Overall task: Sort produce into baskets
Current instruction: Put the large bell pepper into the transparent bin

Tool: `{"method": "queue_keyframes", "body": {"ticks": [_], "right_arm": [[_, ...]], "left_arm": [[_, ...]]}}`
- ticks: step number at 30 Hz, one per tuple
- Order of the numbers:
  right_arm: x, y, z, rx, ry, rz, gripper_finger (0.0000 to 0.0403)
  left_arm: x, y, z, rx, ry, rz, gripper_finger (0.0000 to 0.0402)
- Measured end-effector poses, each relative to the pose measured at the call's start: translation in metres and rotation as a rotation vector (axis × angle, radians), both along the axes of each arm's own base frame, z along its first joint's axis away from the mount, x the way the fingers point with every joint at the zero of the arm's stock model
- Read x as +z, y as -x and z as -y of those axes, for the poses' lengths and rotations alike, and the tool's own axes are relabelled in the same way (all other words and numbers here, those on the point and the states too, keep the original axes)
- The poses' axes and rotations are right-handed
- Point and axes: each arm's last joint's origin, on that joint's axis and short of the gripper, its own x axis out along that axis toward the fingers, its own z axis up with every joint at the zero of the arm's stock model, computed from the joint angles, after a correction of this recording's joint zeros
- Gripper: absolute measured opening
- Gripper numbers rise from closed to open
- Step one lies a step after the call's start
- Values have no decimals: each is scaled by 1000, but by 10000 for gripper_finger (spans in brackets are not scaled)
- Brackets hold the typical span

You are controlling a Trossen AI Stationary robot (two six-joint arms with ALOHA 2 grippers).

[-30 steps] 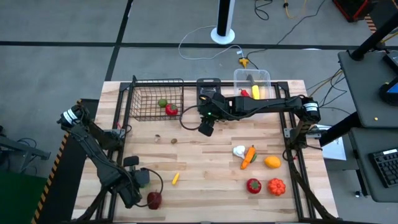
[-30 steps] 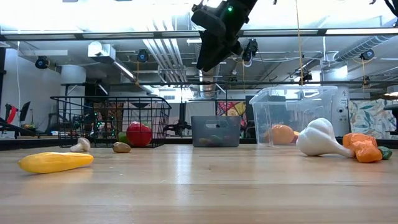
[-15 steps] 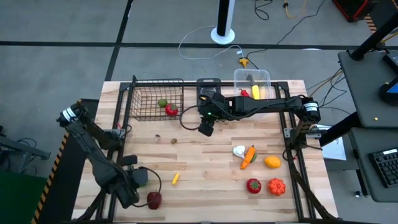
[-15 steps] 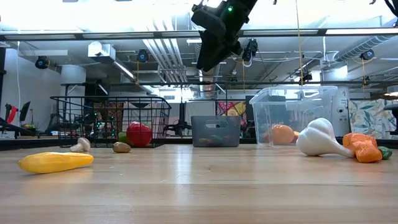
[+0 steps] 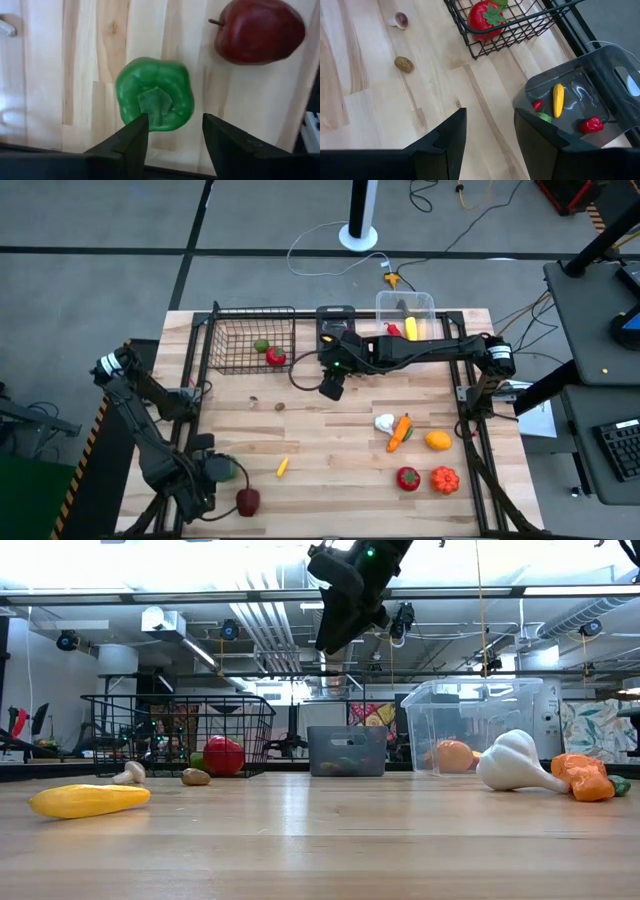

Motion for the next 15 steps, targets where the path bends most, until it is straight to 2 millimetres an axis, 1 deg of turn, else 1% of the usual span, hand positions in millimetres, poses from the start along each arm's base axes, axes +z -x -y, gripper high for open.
{"method": "queue_keyframes", "body": {"ticks": [5,8,15], "right_arm": [[0,0,0,0,0,0,157],[0,0,0,0,0,0,157],[0,0,0,0,0,0,157]], "left_arm": [[-10,2,-3,18,-26,-3,179],[-15,3,-5,18,-36,-8,173],[-15,1,-4,19,-45,17,149]]}}
